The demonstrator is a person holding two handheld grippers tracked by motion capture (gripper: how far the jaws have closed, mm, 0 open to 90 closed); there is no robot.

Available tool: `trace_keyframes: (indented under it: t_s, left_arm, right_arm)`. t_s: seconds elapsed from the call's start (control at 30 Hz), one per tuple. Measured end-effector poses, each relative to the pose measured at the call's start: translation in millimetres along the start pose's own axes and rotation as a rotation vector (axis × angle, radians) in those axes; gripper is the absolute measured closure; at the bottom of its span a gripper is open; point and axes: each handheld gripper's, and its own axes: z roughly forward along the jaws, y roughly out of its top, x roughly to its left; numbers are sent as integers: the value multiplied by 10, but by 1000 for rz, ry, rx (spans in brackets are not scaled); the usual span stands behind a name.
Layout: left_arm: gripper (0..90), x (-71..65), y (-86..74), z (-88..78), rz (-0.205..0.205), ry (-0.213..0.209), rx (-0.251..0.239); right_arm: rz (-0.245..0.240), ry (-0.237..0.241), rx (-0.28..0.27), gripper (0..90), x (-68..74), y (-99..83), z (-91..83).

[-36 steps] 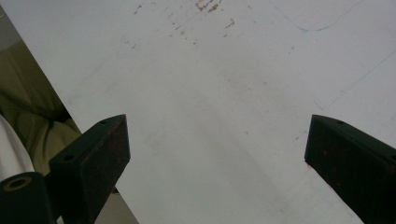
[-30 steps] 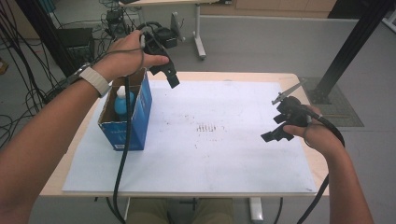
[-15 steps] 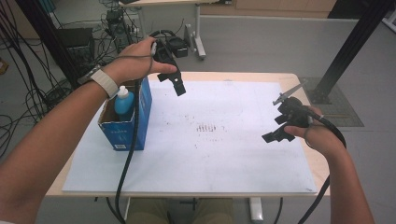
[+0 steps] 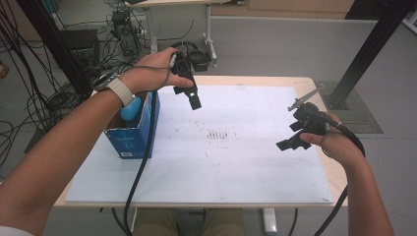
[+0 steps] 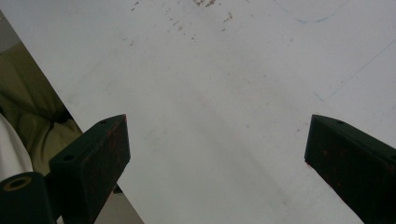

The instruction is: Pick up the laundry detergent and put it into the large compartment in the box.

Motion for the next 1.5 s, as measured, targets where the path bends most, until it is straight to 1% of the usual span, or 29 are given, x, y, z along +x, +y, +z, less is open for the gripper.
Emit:
trace_keyframes:
  t_s: [0.07,0.17,0.2,0.33,0.43,0.6,0.7,0.73,0.83,0.93,1.03,1.4,1.5]
  left_arm:
    - [99,-12,-2,30,8,0,-2]
    - [99,-11,7,81,16,-4,4]
    - [99,-18,22,103,25,-2,14]
    - [99,-27,33,173,40,-5,19]
    - [99,-36,60,199,62,-6,28]
    - [99,-49,81,228,76,-10,22]
    - [99,-65,114,249,84,-7,29]
    - [99,-70,107,257,82,-8,23]
    - [99,-80,127,265,92,-7,28]
    - [99,-92,128,279,91,-9,23]
    - [100,-106,139,298,97,-7,29]
    - [99,-109,160,328,101,-11,29]
    - [99,-103,158,333,97,-12,31]
  right_arm:
    - [-1,1,-1,65,0,5,3]
    - [-3,3,0,66,0,18,23]
    - [-4,4,1,65,-1,21,28]
    - [-7,7,1,65,1,38,40]
    - [-10,5,0,66,4,45,34]
    - [-9,5,-3,65,3,45,26]
    - [-6,5,-4,65,3,36,26]
    - [-6,5,-3,65,1,32,25]
    - [-5,4,-3,66,-5,27,20]
    - [-2,4,-5,65,-12,15,15]
    - [1,5,-5,65,-9,-3,20]
    - [7,2,-7,66,-4,-46,6]
    - [7,2,-8,66,-2,-48,7]
